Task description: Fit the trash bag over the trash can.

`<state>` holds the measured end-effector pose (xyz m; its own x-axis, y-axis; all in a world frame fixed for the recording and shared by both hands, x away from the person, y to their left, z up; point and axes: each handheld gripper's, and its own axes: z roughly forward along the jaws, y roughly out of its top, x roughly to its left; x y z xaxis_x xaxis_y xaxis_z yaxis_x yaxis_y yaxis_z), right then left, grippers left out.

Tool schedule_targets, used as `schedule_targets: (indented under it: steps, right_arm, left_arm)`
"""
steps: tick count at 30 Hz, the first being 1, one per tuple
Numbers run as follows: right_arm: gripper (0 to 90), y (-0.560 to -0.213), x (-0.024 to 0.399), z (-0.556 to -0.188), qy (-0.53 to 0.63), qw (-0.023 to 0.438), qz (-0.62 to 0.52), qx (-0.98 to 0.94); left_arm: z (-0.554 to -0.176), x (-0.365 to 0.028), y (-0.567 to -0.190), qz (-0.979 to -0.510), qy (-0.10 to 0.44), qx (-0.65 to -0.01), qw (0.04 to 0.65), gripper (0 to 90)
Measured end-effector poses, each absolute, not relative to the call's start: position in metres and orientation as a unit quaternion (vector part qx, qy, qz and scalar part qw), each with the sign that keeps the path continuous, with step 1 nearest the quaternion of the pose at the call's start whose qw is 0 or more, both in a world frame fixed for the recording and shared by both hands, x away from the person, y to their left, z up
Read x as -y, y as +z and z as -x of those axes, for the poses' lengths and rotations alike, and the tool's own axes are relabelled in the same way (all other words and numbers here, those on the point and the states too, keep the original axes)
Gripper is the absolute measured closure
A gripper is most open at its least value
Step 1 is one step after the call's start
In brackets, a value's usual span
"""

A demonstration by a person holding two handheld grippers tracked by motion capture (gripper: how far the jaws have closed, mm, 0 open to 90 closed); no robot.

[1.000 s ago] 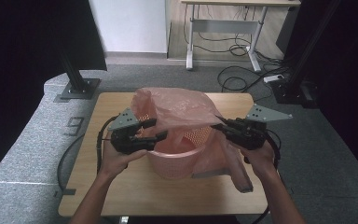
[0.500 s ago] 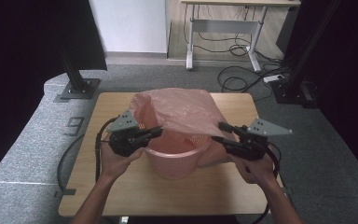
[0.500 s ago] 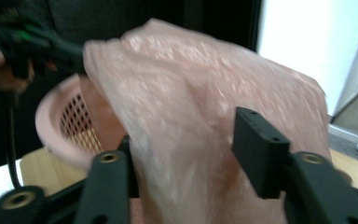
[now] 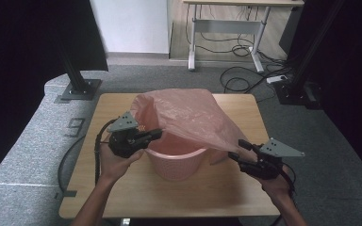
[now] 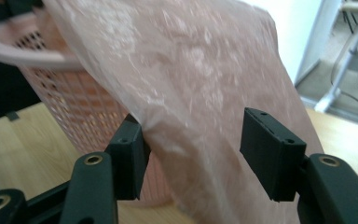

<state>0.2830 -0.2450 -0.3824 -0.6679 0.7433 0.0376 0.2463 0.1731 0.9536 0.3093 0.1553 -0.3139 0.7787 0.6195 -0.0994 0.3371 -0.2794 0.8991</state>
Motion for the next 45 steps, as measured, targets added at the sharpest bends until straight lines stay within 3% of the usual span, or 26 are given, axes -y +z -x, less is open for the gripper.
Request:
schedule_targets:
  steps: [3, 6, 8, 15, 23, 27, 33, 38, 45]
  right_arm:
    - [48.7, -0.388, 0.245, -0.283, 0.533, 0.227, -0.351, -0.735]
    - [69.3, -0.388, 0.250, -0.284, 0.528, 0.232, -0.360, -0.733]
    - [78.0, -0.383, 0.256, -0.285, 0.538, 0.236, -0.360, -0.725]
    - [85.0, -0.356, 0.257, -0.284, 0.570, 0.258, -0.319, -0.712]
    - [87.2, -0.323, 0.244, -0.283, 0.581, 0.263, -0.263, -0.724]
    - [87.3, -0.311, 0.236, -0.285, 0.587, 0.256, -0.248, -0.727]
    - [87.4, -0.299, 0.222, -0.292, 0.598, 0.243, -0.236, -0.726]
    - [87.4, -0.295, 0.213, -0.295, 0.603, 0.236, -0.230, -0.726]
    - [87.3, -0.295, 0.209, -0.298, 0.609, 0.229, -0.226, -0.725]
  left_arm:
    - [-0.310, -0.157, -0.314, -0.788, 0.135, -0.302, 0.518, 89.8]
    - [-0.309, -0.161, -0.314, -0.786, 0.131, -0.302, 0.524, 89.9]
    - [-0.310, -0.162, -0.313, -0.785, 0.126, -0.300, 0.528, 89.9]
    - [-0.309, -0.155, -0.312, -0.793, 0.122, -0.279, 0.529, 89.6]
    - [-0.307, -0.148, -0.305, -0.770, 0.175, -0.267, 0.552, 48.7]
    - [-0.311, -0.146, -0.306, -0.773, 0.173, -0.267, 0.549, 38.7]
    - [-0.322, -0.148, -0.309, -0.772, 0.168, -0.287, 0.542, 31.5]
    - [-0.331, -0.147, -0.310, -0.774, 0.170, -0.302, 0.530, 37.5]
    - [-0.337, -0.144, -0.309, -0.786, 0.165, -0.311, 0.508, 76.6]
